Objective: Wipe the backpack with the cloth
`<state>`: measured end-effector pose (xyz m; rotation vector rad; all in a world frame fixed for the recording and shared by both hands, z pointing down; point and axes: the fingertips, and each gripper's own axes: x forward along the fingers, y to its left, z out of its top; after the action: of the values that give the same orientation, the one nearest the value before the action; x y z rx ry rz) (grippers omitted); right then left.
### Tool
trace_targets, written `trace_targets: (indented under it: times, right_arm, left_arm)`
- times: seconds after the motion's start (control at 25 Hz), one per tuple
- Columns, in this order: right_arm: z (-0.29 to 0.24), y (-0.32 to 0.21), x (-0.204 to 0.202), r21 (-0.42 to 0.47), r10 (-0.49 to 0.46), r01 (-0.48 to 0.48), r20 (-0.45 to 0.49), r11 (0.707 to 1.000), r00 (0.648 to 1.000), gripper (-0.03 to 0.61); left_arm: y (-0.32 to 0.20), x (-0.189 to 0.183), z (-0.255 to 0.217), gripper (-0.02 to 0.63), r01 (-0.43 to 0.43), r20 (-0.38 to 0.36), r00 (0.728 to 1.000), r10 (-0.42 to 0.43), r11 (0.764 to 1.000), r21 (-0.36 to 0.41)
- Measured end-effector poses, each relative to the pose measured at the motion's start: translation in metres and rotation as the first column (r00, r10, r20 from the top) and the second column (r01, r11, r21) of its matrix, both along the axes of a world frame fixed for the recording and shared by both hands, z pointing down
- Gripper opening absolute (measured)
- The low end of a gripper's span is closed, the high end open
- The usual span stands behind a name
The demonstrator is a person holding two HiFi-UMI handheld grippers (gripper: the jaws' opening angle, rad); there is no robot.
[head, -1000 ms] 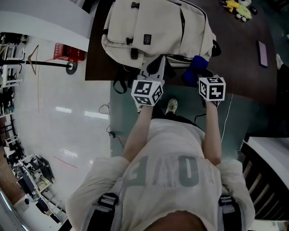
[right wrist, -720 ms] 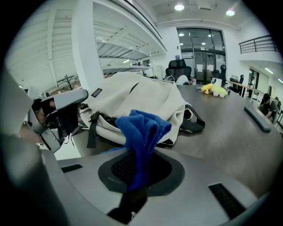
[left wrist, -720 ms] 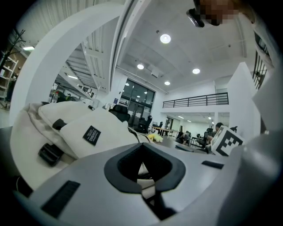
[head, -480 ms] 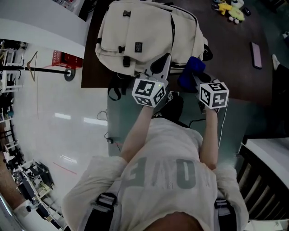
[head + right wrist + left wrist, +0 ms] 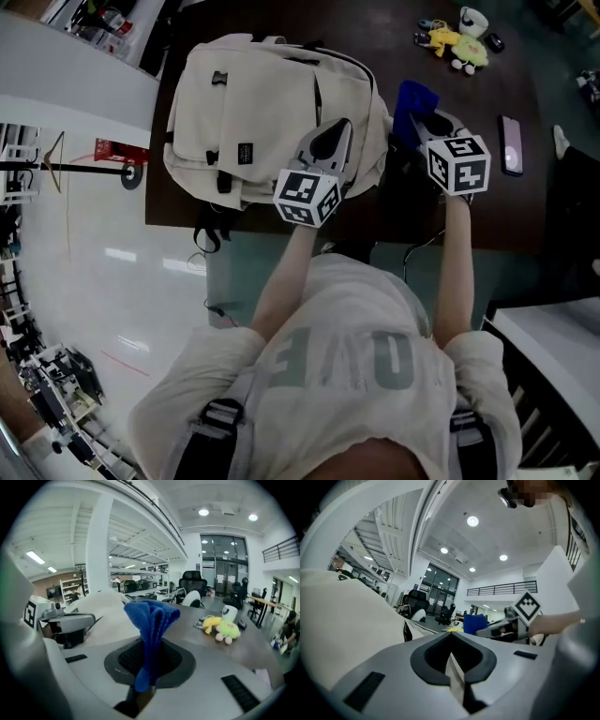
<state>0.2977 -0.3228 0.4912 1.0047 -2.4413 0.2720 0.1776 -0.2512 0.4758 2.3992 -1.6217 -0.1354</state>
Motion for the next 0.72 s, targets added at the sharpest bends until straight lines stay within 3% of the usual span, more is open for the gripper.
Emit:
trace_targets:
  times: [0.16,0.28,0.48,0.72]
  right_arm:
    - [0.007,-0.065,-0.027,0.036,-0.126,0.131,-0.115,0.991,0.985,0.041]
    - [0.033,-0.092,-0.051,-0.002,-0.227,0.232,-0.208,0.973,0.951,0.041]
    - [0.078,-0.069,-0.084,-0.106,-0.419,0.406,-0.241,0.908,0.875,0.042]
    - [0.084,-0.046,-0.081,-0.109,-0.465,0.453,-0.236,0.885,0.853,0.041]
  left_arm:
    - [-0.011,-0.004,0.004,0.004,0.033,-0.017,0.999,-0.033,0.999,-0.020]
    - [-0.017,-0.009,0.006,0.003,0.038,-0.043,0.998,-0.040,0.999,-0.035]
    - [-0.020,-0.012,0.009,0.003,0.043,-0.060,0.997,-0.046,0.998,-0.050]
    - [-0.020,-0.019,0.008,0.003,0.038,-0.099,0.994,-0.042,0.998,-0.041]
